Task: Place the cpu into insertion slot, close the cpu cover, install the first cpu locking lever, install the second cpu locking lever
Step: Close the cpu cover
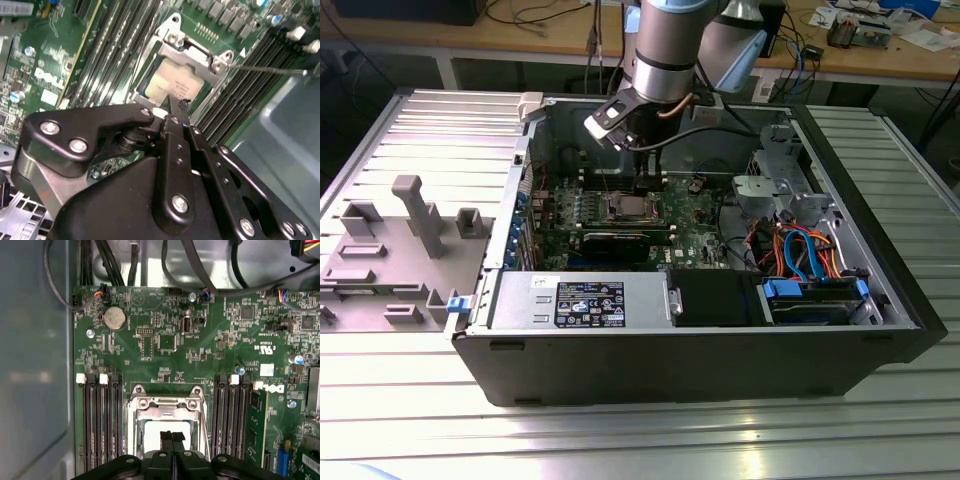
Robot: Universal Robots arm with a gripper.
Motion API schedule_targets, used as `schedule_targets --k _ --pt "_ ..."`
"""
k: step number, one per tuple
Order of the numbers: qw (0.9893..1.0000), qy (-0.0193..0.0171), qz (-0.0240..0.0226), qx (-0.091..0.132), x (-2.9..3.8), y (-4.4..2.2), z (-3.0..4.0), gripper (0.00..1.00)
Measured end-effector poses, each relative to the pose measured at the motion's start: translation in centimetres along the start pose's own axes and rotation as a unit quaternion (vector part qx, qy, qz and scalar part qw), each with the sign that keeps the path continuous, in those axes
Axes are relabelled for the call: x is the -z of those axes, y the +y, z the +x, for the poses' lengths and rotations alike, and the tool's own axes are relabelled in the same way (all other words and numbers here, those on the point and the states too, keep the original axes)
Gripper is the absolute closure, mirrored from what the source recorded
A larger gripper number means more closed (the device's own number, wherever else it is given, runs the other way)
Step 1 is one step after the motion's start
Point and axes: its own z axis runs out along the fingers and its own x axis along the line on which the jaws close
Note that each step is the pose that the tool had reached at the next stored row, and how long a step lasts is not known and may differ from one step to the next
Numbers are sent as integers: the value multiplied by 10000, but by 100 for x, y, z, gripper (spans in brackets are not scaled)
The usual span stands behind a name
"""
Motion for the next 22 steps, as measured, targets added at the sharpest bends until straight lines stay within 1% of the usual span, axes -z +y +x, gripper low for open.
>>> schedule_targets --k 2,3,14,15,17,18,20,22 --pt "10000 -1 -31 -1 -3 -31 -1 89" --pt "10000 -1 -36 0 -4 -33 -1 89" --pt "10000 0 -37 0 -5 -36 -1 89" --pt "10000 1 -40 1 -8 -50 -1 89" --pt "10000 3 -61 6 -26 -119 0 89" --pt "10000 2 -73 8 -34 -141 1 89" --pt "9999 2 -107 19 -57 -178 2 89" --pt "9999 0 -128 35 -74 -198 3 89"
